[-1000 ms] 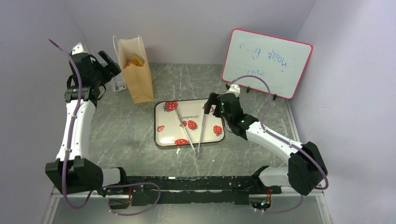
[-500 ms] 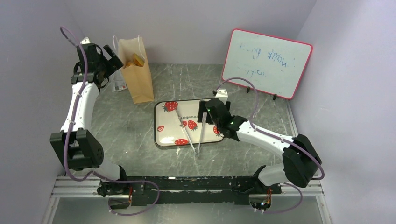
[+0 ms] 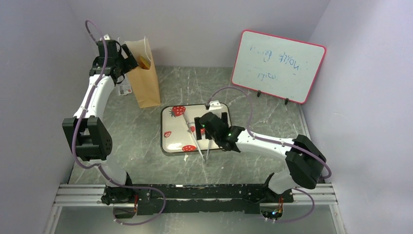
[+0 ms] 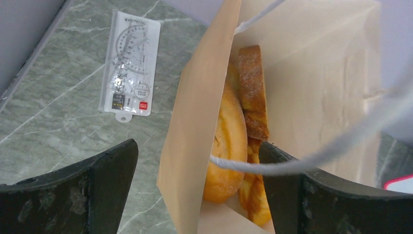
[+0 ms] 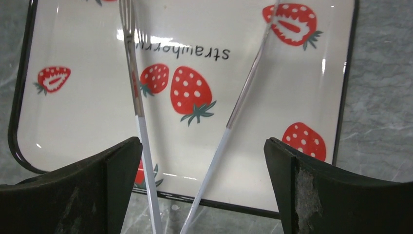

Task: Take the fake bread out of the paper bag
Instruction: Move the paper bag to the center of the board.

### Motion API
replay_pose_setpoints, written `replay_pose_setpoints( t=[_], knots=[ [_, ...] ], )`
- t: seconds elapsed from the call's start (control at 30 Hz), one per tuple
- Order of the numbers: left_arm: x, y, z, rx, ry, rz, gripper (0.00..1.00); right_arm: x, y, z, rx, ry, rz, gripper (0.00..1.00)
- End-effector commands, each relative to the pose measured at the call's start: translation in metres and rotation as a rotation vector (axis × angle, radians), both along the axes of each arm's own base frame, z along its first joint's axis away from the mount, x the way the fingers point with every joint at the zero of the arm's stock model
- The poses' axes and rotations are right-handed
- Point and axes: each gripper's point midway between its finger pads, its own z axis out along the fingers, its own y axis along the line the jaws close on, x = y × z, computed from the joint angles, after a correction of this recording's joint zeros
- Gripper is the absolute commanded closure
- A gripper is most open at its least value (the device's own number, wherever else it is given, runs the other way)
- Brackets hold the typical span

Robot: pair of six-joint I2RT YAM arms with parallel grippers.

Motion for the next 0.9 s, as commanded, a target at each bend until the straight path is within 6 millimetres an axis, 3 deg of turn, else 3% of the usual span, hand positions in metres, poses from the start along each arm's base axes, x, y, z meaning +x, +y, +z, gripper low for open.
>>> replay_pose_setpoints(
  t=[0.0,0.33,0.77,0.87],
  knots=[
    [0.013,0.002,-0.002,0.06,-0.003,0.018,0.15,-0.005,0.005,-0.002,-0.039,-0.013,0.026,0.0],
    [0.021,0.004,-0.028,0.107,0.051,0.018,0.38,-0.021,0.021,-0.027,-0.088,0.011,0.102,0.0],
    [0.028,0.002,-0.042,0.121,0.076,-0.006,0.92,-0.027,0.035,-0.058,-0.121,0.048,0.132,0.0],
    [0.029,0.002,-0.043,0.123,0.078,-0.006,0.93,-0.027,0.035,-0.063,-0.127,0.048,0.13,0.0]
  ],
)
